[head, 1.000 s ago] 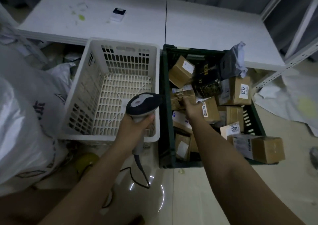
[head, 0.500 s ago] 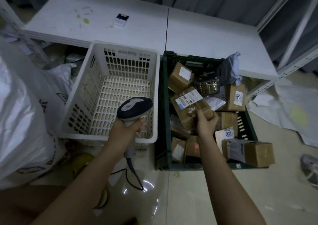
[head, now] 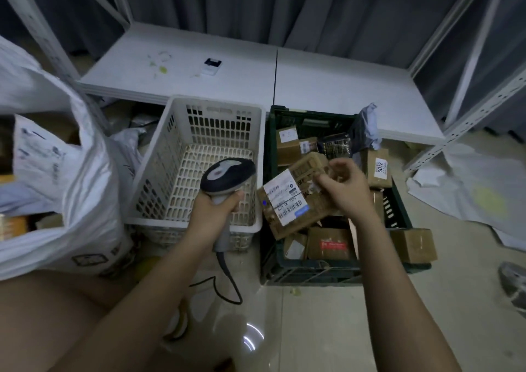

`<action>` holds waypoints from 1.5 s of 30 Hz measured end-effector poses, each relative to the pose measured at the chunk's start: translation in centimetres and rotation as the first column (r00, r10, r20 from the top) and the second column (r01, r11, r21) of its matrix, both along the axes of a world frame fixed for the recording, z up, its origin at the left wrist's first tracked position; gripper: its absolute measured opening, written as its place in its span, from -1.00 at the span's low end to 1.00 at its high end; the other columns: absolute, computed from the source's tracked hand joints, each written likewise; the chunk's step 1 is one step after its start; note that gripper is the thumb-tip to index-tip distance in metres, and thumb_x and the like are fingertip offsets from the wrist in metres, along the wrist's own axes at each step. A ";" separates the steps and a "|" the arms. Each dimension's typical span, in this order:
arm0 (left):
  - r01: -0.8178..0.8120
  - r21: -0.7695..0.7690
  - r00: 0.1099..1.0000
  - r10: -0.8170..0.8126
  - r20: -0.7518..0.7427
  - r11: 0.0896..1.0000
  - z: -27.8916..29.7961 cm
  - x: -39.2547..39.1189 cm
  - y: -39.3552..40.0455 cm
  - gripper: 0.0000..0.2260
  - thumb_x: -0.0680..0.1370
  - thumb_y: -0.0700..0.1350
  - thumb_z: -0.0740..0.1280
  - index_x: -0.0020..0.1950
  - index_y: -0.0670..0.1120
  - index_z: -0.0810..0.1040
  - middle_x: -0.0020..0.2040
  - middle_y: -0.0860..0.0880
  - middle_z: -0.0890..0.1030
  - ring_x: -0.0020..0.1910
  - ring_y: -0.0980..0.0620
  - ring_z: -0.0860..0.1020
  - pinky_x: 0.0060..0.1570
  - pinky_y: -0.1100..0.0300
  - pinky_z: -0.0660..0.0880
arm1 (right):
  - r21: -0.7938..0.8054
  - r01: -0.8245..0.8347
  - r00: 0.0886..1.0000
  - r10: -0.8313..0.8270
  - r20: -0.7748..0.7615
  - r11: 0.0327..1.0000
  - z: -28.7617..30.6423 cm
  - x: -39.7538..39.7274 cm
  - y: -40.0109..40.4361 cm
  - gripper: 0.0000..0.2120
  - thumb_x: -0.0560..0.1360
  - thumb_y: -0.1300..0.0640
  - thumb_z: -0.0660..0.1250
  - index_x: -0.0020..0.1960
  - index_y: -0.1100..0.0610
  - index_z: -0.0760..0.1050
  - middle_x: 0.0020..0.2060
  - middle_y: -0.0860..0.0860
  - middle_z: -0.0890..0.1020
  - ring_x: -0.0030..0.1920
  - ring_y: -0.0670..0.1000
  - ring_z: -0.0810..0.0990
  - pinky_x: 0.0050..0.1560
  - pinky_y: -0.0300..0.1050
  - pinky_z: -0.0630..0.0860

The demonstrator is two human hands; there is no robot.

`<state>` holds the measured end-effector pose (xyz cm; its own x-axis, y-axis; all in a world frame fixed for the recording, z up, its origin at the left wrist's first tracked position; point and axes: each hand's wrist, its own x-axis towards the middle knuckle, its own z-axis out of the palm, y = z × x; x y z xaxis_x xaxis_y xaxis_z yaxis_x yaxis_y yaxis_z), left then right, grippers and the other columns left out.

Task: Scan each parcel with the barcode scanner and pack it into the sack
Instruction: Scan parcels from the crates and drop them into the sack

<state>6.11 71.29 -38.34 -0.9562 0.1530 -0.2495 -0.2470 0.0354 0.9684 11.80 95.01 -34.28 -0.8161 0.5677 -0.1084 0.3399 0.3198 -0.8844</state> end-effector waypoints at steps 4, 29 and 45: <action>0.013 0.014 1.000 -0.013 -0.008 1.000 -0.1 0.2 -0.7 -0.79 0.52 -0.21 0.40 0.12 -0.25 0.56 -0.28 -0.07 0.59 -0.35 0.11 0.56 -0.23 0.18 0.52 | 0.213 -0.297 0.947 0.258 0.190 0.931 4.0 -2.8 0.0 -0.67 0.43 0.06 0.44 0.17 -0.06 0.50 0.05 -0.10 0.54 0.00 -0.08 0.53 -0.03 -0.07 0.53; -0.056 0.041 0.998 0.055 0.039 0.998 -1.4 0.0 -2.0 -0.84 0.51 -0.21 0.42 0.05 -0.03 0.56 -0.18 -0.05 0.62 -0.27 0.06 0.58 -0.22 0.15 0.56 | 0.179 -0.455 0.867 0.387 0.314 0.872 -0.8 -8.7 -3.0 -0.07 0.41 0.06 0.47 0.52 -0.31 -0.06 0.54 0.02 -0.07 0.51 0.22 -0.10 0.43 0.37 0.11; -0.065 0.072 0.997 0.063 0.035 0.995 -1.4 1.1 -4.3 -0.82 0.50 -0.26 0.41 -0.23 -0.02 0.54 -0.36 0.03 0.61 -0.37 0.12 0.57 -0.16 0.10 0.54 | 0.381 -0.514 0.854 0.415 0.315 0.768 -1.3 -4.4 -2.5 -0.57 0.37 0.08 0.53 0.13 0.09 0.41 0.15 -0.04 0.32 0.09 -0.04 0.42 -0.06 -0.25 0.43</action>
<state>7.18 67.02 -39.78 -0.9563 0.1105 -0.2708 -0.2777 -0.0524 0.9592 7.45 92.54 -35.61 -0.9793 0.1508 -0.1350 0.2003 0.8178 -0.5396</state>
